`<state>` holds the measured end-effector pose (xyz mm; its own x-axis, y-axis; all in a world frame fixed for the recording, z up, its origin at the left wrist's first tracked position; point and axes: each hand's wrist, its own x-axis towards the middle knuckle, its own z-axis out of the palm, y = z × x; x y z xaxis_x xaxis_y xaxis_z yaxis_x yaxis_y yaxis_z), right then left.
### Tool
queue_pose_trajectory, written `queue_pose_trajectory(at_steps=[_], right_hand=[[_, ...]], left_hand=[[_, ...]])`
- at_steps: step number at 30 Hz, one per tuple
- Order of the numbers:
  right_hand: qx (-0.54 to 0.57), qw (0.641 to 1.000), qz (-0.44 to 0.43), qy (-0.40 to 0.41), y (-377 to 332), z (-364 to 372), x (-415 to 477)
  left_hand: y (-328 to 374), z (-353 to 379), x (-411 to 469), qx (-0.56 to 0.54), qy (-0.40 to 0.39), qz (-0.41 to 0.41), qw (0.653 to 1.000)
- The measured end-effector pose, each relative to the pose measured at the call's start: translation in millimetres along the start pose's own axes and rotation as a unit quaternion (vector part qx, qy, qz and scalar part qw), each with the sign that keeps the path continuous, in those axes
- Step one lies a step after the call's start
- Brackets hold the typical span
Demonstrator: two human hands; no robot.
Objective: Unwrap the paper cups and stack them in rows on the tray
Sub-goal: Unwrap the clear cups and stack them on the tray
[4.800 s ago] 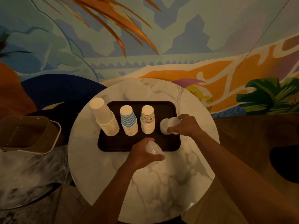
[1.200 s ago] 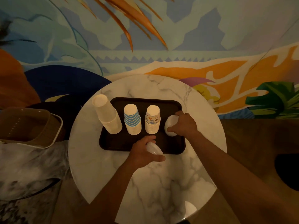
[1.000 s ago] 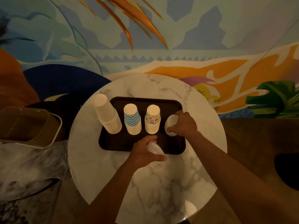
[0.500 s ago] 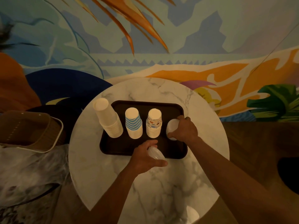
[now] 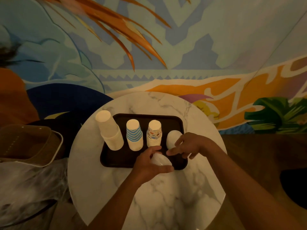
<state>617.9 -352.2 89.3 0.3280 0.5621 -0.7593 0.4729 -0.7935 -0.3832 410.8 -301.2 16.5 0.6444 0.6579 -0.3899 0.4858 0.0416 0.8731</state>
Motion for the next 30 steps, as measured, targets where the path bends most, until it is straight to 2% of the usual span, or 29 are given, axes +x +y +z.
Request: queue_pose_trajectory(at_steps=[2, 5, 17, 22, 30], right_hand=[[0.02, 0.998, -0.052, -0.029, -8.1, 4.6, -13.6], [0.036, 0.994, -0.077, -0.062, -15.7, 15.7, -20.5], [0.178, 0.97, -0.119, -0.117, -16.9, 18.1, -30.0], [0.287, 0.944, -0.121, -0.108, -2.5, 18.8, -19.7], [0.366, 0.915, -0.115, -0.128, 13.1, 21.9, -9.9]], left_hand=[[5.5, 0.8, -3.0, -0.006, -0.003, 0.009, 1.0], [15.7, -0.5, -7.7, -0.01, -0.012, 0.031, 0.999], [29.1, -13.7, -22.0, -0.052, 0.016, 0.086, 0.995], [30.9, -12.1, -26.4, -0.144, 0.046, 0.073, 0.986], [29.1, -3.3, -22.9, -0.161, 0.068, 0.073, 0.982]])
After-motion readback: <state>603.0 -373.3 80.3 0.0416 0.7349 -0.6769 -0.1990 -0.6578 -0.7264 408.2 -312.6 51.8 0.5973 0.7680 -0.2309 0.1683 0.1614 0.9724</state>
